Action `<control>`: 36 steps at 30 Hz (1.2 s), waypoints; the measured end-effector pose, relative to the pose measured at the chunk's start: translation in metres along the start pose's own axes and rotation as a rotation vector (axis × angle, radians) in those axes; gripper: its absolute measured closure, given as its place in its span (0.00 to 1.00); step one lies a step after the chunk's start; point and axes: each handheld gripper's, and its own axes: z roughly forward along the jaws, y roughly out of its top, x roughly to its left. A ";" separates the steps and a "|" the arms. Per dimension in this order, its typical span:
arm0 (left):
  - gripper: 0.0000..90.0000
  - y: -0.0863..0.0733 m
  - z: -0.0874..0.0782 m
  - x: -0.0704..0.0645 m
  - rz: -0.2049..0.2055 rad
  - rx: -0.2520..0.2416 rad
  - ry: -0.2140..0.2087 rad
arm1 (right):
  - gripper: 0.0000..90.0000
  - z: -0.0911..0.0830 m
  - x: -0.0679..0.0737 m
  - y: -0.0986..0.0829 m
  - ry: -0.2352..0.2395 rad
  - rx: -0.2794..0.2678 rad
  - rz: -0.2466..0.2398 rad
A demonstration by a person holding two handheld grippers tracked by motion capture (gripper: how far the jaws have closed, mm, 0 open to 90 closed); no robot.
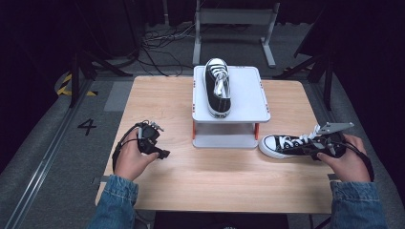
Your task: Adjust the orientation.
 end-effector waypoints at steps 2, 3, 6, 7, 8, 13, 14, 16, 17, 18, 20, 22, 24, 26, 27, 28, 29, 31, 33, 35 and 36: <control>0.32 -0.006 -0.003 0.002 -0.016 0.000 0.012 | 0.37 0.009 -0.004 0.000 0.010 0.042 -0.009; 0.32 -0.010 -0.005 0.003 -0.024 0.001 0.015 | 0.39 0.015 -0.005 -0.001 0.026 0.074 -0.012; 0.32 -0.017 -0.008 0.005 -0.047 0.002 0.016 | 0.50 0.029 -0.006 0.000 0.108 0.114 -0.046; 0.32 -0.020 -0.009 0.006 -0.053 0.007 0.015 | 0.53 0.033 -0.007 0.001 0.114 0.126 -0.076; 0.32 -0.022 -0.008 0.006 -0.054 0.005 0.015 | 0.56 0.037 -0.009 0.004 0.132 0.144 -0.092; 0.32 -0.020 -0.008 0.007 -0.055 0.002 0.011 | 0.97 0.016 -0.012 0.003 0.199 0.098 -0.096; 0.32 -0.019 -0.008 0.007 -0.052 0.002 0.006 | 0.98 0.013 -0.009 0.003 0.225 0.091 -0.065; 0.32 -0.015 -0.006 0.005 -0.043 0.000 0.003 | 0.98 0.008 -0.004 0.005 0.216 0.081 -0.031; 0.32 -0.013 -0.006 0.005 -0.040 0.000 0.003 | 0.98 0.004 -0.001 0.008 0.186 0.064 -0.023; 0.32 -0.011 -0.005 0.004 -0.036 -0.006 -0.005 | 0.98 0.001 0.001 0.010 0.164 0.058 -0.004; 0.32 -0.009 -0.005 0.004 -0.030 -0.004 -0.006 | 0.98 -0.004 0.008 0.016 0.084 0.029 0.030; 0.32 -0.005 -0.002 0.002 -0.018 0.000 -0.011 | 0.98 -0.006 0.013 0.020 0.008 0.016 0.053; 0.32 -0.003 -0.001 0.002 -0.016 0.001 -0.012 | 0.98 -0.007 0.016 0.022 -0.050 0.013 0.059; 0.32 -0.001 0.001 0.001 -0.008 0.003 -0.016 | 0.98 -0.006 0.017 0.021 -0.102 -0.005 0.108; 0.32 0.000 0.002 0.001 -0.006 0.008 -0.018 | 0.98 0.001 0.022 0.021 -0.104 0.028 0.135; 0.32 0.001 0.002 0.001 -0.005 0.007 -0.018 | 0.98 0.004 0.026 0.021 -0.098 0.038 0.143; 0.32 0.001 0.002 0.001 -0.005 0.007 -0.018 | 0.97 0.008 0.032 0.022 -0.072 0.065 0.156; 0.32 0.003 0.002 0.001 -0.003 0.004 -0.020 | 0.94 0.008 0.035 0.023 -0.055 0.090 0.154; 0.32 0.004 0.002 0.000 0.000 0.003 -0.025 | 0.82 0.014 0.049 0.030 0.103 0.058 0.153; 0.32 0.005 0.003 0.000 0.004 0.004 -0.025 | 0.80 0.016 0.054 0.032 0.127 0.069 0.119; 0.32 0.005 0.003 0.000 0.005 0.004 -0.025 | 0.78 0.018 0.058 0.034 0.148 0.064 0.112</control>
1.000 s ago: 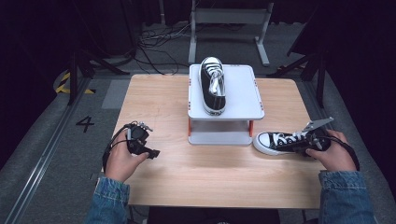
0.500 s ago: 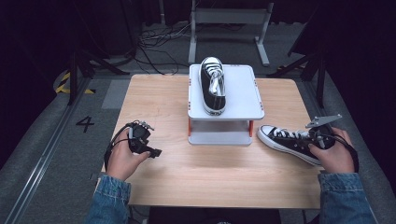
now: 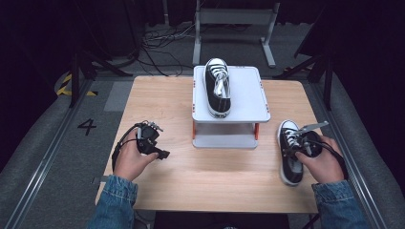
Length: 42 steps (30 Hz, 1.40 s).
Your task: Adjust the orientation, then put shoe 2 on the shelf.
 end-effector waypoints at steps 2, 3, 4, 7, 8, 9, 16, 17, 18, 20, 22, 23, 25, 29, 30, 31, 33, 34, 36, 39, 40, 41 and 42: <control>0.32 0.000 0.000 0.000 0.001 0.003 0.000 | 0.77 0.001 0.001 0.001 0.003 0.004 0.011; 0.32 -0.001 -0.001 0.000 -0.001 -0.001 -0.002 | 0.75 0.000 -0.001 0.000 0.012 0.009 0.027; 0.32 -0.001 -0.001 0.001 -0.003 -0.001 -0.001 | 0.72 -0.002 -0.004 -0.002 0.032 -0.004 0.045; 0.32 -0.002 -0.003 0.002 -0.009 -0.006 0.001 | 0.64 -0.008 -0.002 -0.003 0.059 -0.013 0.050; 0.32 -0.002 -0.002 0.002 -0.008 -0.005 0.000 | 0.64 -0.014 -0.001 -0.002 0.053 -0.008 0.042; 0.32 -0.002 -0.002 0.002 -0.008 -0.005 -0.001 | 0.65 -0.020 -0.002 -0.001 0.046 -0.011 0.034; 0.32 -0.004 0.000 0.004 -0.015 0.010 -0.005 | 0.60 -0.053 -0.029 -0.005 -0.026 -0.154 -0.031; 0.32 -0.004 0.000 0.005 -0.017 0.012 -0.005 | 0.59 -0.054 -0.033 -0.006 -0.043 -0.145 -0.043; 0.32 -0.003 0.000 0.004 -0.022 0.012 -0.010 | 0.57 -0.053 -0.039 -0.008 -0.067 -0.138 -0.104; 0.32 -0.003 0.000 0.004 -0.022 0.012 -0.012 | 0.57 -0.051 -0.040 -0.010 -0.071 -0.117 -0.125; 0.32 -0.002 0.001 0.003 -0.016 0.019 -0.013 | 0.57 -0.047 -0.040 -0.011 -0.057 -0.086 -0.161; 0.32 -0.002 0.001 0.003 -0.013 0.023 -0.010 | 0.55 -0.044 -0.038 -0.011 -0.043 -0.081 -0.170; 0.32 -0.002 0.002 0.001 -0.012 0.027 -0.013 | 0.53 -0.038 -0.034 -0.009 -0.013 -0.063 -0.194; 0.31 -0.003 0.002 0.000 -0.013 0.025 -0.017 | 0.51 -0.019 -0.031 -0.005 -0.004 -0.022 -0.237; 0.32 -0.004 0.002 0.001 -0.011 0.028 -0.022 | 0.51 -0.013 -0.032 -0.004 -0.016 -0.005 -0.250; 0.32 -0.005 0.002 0.001 -0.012 0.027 -0.025 | 0.51 -0.007 -0.033 -0.004 -0.028 0.020 -0.263; 0.32 -0.006 0.002 0.002 -0.022 0.034 -0.024 | 0.51 0.002 -0.034 -0.002 -0.031 0.024 -0.267; 0.32 -0.007 0.002 0.002 -0.018 0.033 -0.017 | 0.51 0.006 -0.033 -0.001 -0.028 0.025 -0.266; 0.32 -0.009 0.003 0.003 -0.023 0.040 -0.019 | 0.54 0.012 -0.033 0.001 -0.033 0.031 -0.267; 0.32 -0.013 0.001 0.003 -0.039 0.041 -0.019 | 0.64 0.013 -0.036 0.003 -0.037 0.038 -0.236; 0.32 -0.014 0.000 0.004 -0.036 0.036 -0.019 | 0.67 0.012 -0.037 0.004 -0.036 0.044 -0.233; 0.32 -0.014 -0.001 0.004 -0.039 0.034 -0.018 | 0.71 0.011 -0.037 0.005 -0.033 0.051 -0.230; 0.32 -0.015 -0.003 0.005 -0.039 0.032 -0.015 | 0.74 0.010 -0.037 0.006 -0.039 0.059 -0.229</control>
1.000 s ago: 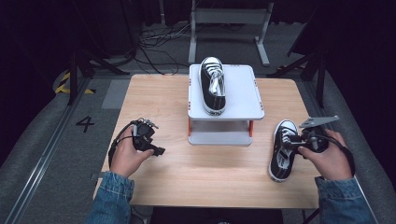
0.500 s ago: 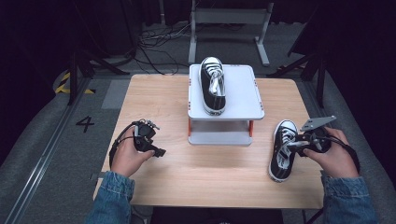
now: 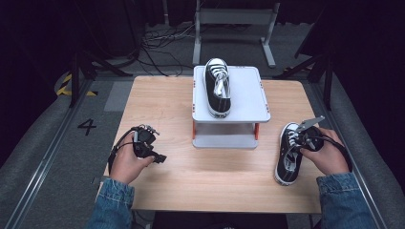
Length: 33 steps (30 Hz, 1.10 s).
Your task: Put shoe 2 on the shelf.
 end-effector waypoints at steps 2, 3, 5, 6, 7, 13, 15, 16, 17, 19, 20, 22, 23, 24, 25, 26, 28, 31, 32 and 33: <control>0.32 -0.001 -0.002 0.000 -0.007 -0.008 0.000 | 0.81 -0.003 -0.001 0.004 -0.011 0.024 0.002; 0.32 -0.001 -0.002 0.000 -0.007 -0.008 0.000 | 0.83 -0.004 -0.001 0.005 -0.013 0.035 0.004; 0.32 -0.001 -0.002 0.001 -0.008 -0.009 -0.004 | 0.86 -0.007 -0.004 0.008 -0.018 0.054 0.018; 0.32 -0.001 -0.001 0.001 -0.009 -0.010 -0.005 | 0.87 -0.009 -0.006 0.009 -0.020 0.060 0.019; 0.32 -0.001 -0.001 0.002 -0.010 -0.008 -0.006 | 0.87 -0.011 -0.008 0.011 -0.025 0.071 0.017; 0.32 -0.001 -0.003 0.003 -0.011 -0.017 -0.008 | 0.88 -0.022 -0.017 0.020 -0.030 0.101 0.008; 0.32 -0.002 -0.004 0.003 -0.012 -0.019 -0.005 | 0.89 -0.029 -0.019 0.027 -0.007 0.089 -0.003; 0.32 -0.002 -0.004 0.003 -0.012 -0.019 -0.005 | 0.89 -0.029 -0.019 0.027 -0.007 0.089 -0.003; 0.32 -0.002 -0.004 0.003 -0.012 -0.019 -0.004 | 0.89 -0.032 -0.019 0.029 0.000 0.083 -0.009; 0.32 -0.004 -0.004 0.003 -0.019 -0.020 -0.002 | 0.89 -0.040 -0.020 0.039 0.017 0.074 -0.022; 0.32 -0.004 -0.004 0.003 -0.019 -0.020 -0.002 | 0.89 -0.040 -0.020 0.039 0.017 0.074 -0.022; 0.32 -0.006 -0.005 0.004 -0.021 -0.021 0.001 | 0.89 -0.048 -0.021 0.047 0.016 0.074 -0.037; 0.32 -0.007 -0.006 0.004 -0.024 -0.022 0.001 | 0.89 -0.051 -0.022 0.051 0.015 0.075 -0.043; 0.32 -0.009 -0.006 0.004 -0.029 -0.022 0.001 | 0.89 -0.052 -0.022 0.053 0.014 0.075 -0.047; 0.32 -0.011 -0.007 0.005 -0.031 -0.022 0.005 | 0.89 -0.055 -0.023 0.057 0.011 0.077 -0.054; 0.32 -0.012 -0.008 0.005 -0.035 -0.023 0.007 | 0.89 -0.059 -0.025 0.062 0.009 0.079 -0.060; 0.32 -0.015 -0.009 0.005 -0.039 -0.022 0.010 | 0.89 -0.063 -0.028 0.069 0.017 0.084 -0.069; 0.32 -0.020 -0.011 0.006 -0.049 -0.025 0.014 | 0.89 -0.068 -0.033 0.079 0.032 0.087 -0.071; 0.32 -0.020 -0.011 0.006 -0.049 -0.025 0.014 | 0.89 -0.070 -0.035 0.081 0.036 0.086 -0.074; 0.32 -0.022 -0.012 0.006 -0.060 -0.028 0.014 | 0.88 -0.071 -0.037 0.085 0.036 0.090 -0.077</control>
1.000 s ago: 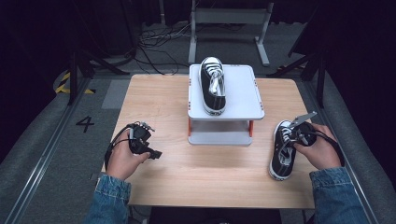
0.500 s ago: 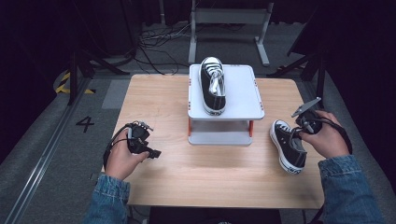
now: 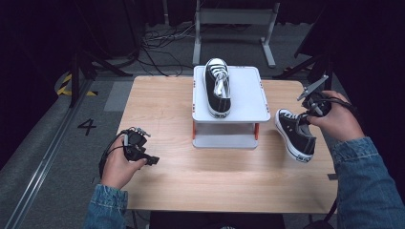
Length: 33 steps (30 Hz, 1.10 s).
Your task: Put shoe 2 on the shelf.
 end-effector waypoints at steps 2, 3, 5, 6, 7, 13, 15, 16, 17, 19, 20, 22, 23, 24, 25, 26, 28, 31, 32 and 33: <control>0.32 -0.002 -0.001 0.001 0.000 0.001 0.000 | 0.88 -0.005 -0.003 0.007 0.010 0.007 -0.008; 0.32 -0.003 -0.001 0.001 0.000 0.001 0.002 | 0.88 -0.008 -0.005 0.010 0.013 0.011 -0.010; 0.32 -0.003 -0.001 0.002 -0.001 0.000 0.005 | 0.88 -0.014 -0.009 0.017 0.024 0.016 -0.015; 0.32 -0.003 -0.001 0.002 -0.003 0.001 0.004 | 0.88 -0.014 -0.009 0.017 0.024 0.016 -0.015; 0.32 -0.003 -0.001 0.002 -0.002 0.000 0.006 | 0.89 -0.022 -0.012 0.023 0.020 0.011 -0.015; 0.32 0.001 0.000 0.001 0.003 -0.002 0.005 | 0.89 -0.045 -0.013 0.043 -0.042 -0.012 -0.034; 0.32 0.001 0.000 0.001 0.007 -0.006 0.002 | 0.89 -0.051 -0.012 0.050 -0.056 -0.026 -0.043; 0.32 0.001 0.000 0.000 0.005 -0.006 0.000 | 0.89 -0.053 -0.011 0.053 -0.059 -0.032 -0.046; 0.32 0.001 0.000 0.000 0.002 -0.005 -0.001 | 0.89 -0.055 -0.010 0.057 -0.067 -0.039 -0.050; 0.32 0.000 0.000 0.000 0.005 -0.001 0.005 | 0.89 -0.059 -0.008 0.066 -0.078 -0.057 -0.058; 0.32 0.000 0.000 0.000 0.006 -0.001 0.004 | 0.89 -0.060 -0.007 0.071 -0.082 -0.069 -0.063; 0.32 -0.002 0.000 0.000 0.006 0.000 0.002 | 0.89 -0.060 -0.004 0.082 -0.087 -0.091 -0.066; 0.32 -0.002 -0.001 0.000 0.002 -0.004 0.004 | 0.89 -0.060 -0.003 0.087 -0.092 -0.104 -0.069; 0.32 -0.002 -0.001 0.001 -0.001 -0.005 0.004 | 0.89 -0.059 -0.001 0.093 -0.096 -0.115 -0.072; 0.32 -0.002 -0.001 0.001 -0.001 -0.005 0.004 | 0.89 -0.059 -0.001 0.093 -0.096 -0.115 -0.072; 0.32 -0.002 -0.002 0.001 0.000 -0.008 0.001 | 0.89 -0.057 0.002 0.108 -0.106 -0.143 -0.076; 0.32 -0.002 -0.002 0.002 0.000 -0.009 0.000 | 0.89 -0.055 0.003 0.112 -0.111 -0.149 -0.082; 0.32 -0.001 -0.001 0.002 0.004 -0.008 -0.003 | 0.89 -0.050 0.008 0.130 -0.135 -0.165 -0.098; 0.32 0.000 -0.001 0.002 0.005 -0.006 -0.004 | 0.89 -0.048 0.009 0.136 -0.145 -0.170 -0.102; 0.32 0.000 -0.001 0.002 0.008 -0.008 -0.006 | 0.89 -0.044 0.009 0.143 -0.156 -0.169 -0.109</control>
